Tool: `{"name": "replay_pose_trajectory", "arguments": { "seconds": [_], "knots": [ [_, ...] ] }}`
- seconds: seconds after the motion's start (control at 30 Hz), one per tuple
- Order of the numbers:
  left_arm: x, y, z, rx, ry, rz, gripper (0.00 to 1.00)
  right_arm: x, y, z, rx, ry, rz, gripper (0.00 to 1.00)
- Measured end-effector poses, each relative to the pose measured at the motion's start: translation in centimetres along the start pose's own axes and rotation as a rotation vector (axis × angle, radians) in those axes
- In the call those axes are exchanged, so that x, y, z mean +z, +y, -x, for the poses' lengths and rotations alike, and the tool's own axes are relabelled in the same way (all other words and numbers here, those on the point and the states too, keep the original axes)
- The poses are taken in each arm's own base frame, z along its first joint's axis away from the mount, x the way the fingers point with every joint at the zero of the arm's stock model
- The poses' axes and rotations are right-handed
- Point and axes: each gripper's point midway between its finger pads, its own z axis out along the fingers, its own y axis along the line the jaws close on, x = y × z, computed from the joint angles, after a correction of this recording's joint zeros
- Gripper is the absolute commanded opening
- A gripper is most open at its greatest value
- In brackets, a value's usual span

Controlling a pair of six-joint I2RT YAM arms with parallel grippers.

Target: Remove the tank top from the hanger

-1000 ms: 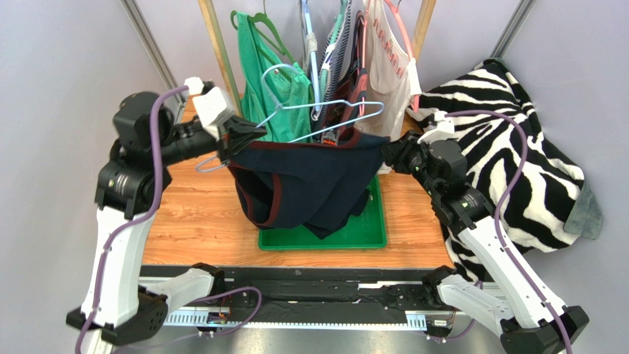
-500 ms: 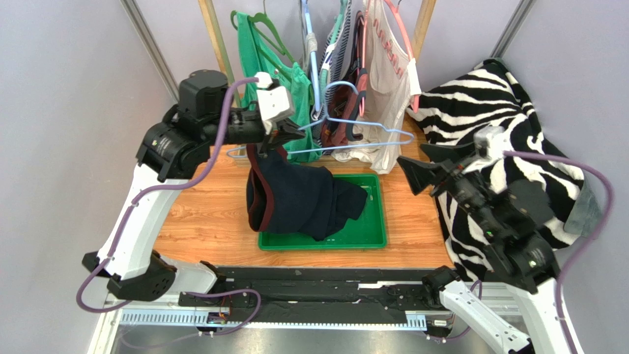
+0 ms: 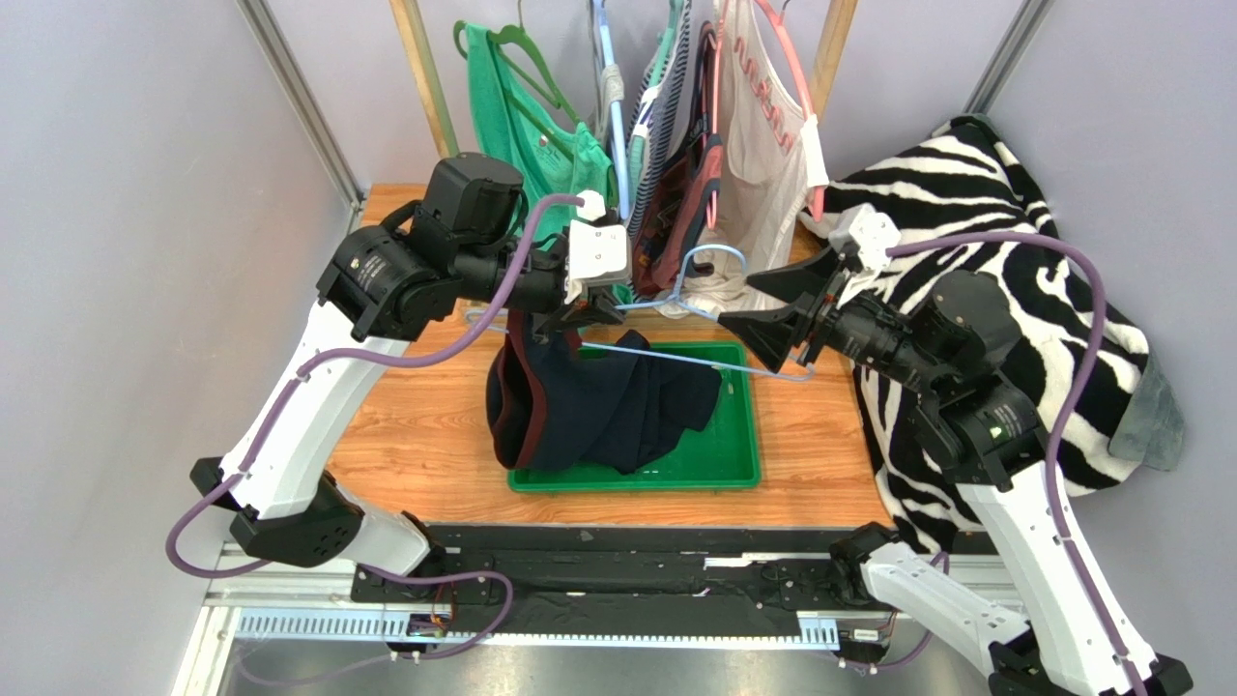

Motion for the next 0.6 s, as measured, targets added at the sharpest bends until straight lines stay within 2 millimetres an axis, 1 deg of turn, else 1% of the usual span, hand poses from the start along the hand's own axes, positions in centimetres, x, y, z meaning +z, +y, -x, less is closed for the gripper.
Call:
{"name": "replay_pose_trajectory", "arguments": {
  "seconds": [0.07,0.1,0.3,0.43,0.53,0.57,0.6],
  "knots": [
    [-0.1,-0.3,0.0,0.004,0.004,-0.009,0.00,0.2,0.6,-1.0,0.013,0.031,0.042,0.62],
    [-0.1,-0.4,0.0,0.005,0.006,-0.012,0.00,0.2,0.9,-1.1,0.015,0.036,0.060,0.62],
    [-0.1,-1.6,0.6,0.027,0.003,-0.043,0.00,0.1,2.6,-1.3,0.013,0.037,0.166,0.59],
    [0.0,-1.8,0.7,0.033,0.002,-0.050,0.00,0.4,3.4,-2.7,0.045,0.060,0.225,0.53],
    [0.1,-1.6,0.9,0.037,-0.001,-0.047,0.00,0.8,3.5,-3.9,0.072,0.083,0.242,0.41],
    [0.1,-1.6,1.0,0.040,-0.003,-0.045,0.00,0.9,3.6,-4.2,0.081,0.091,0.247,0.28],
    [0.0,-1.6,1.2,0.043,-0.006,-0.044,0.00,0.9,3.6,-4.4,0.086,0.096,0.247,0.20]
  ]
}}
